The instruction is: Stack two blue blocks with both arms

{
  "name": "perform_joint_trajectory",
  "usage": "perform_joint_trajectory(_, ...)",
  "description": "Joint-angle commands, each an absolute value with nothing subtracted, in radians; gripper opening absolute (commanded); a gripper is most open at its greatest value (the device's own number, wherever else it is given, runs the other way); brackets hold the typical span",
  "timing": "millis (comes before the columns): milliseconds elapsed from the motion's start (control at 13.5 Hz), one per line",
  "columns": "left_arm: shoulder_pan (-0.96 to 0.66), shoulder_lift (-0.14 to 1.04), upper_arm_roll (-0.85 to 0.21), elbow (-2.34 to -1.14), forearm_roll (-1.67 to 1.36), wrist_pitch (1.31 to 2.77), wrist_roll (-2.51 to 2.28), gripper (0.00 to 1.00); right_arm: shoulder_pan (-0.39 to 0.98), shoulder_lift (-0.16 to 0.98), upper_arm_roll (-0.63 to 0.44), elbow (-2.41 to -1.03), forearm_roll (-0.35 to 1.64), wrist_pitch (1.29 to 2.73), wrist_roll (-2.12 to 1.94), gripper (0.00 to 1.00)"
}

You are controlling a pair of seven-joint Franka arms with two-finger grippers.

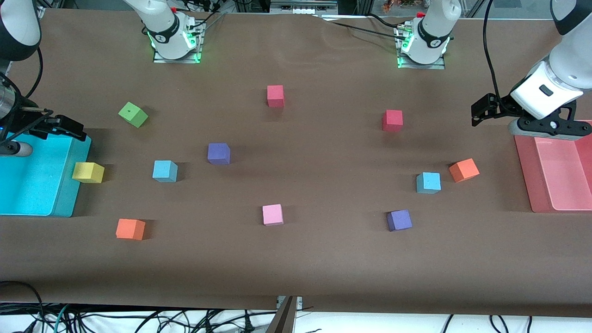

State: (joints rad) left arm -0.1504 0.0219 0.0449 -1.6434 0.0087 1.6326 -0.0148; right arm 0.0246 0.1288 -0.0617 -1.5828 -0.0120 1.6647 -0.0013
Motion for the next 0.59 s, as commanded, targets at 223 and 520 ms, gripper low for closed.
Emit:
perform_joint_trajectory(223,-0.155,0.032,0.043,-1.615,0.026,1.611,-0.014,1.0,0.015,0.109,-0.049,-1.598,-0.014,1.647,0.012,1.0)
perform_joint_trajectory(520,-0.155,0.032,0.043,-1.615,0.026,1.611,-0.014,1.0,0.015,0.109,-0.048,-1.598,-0.014,1.647,0.012,1.0)
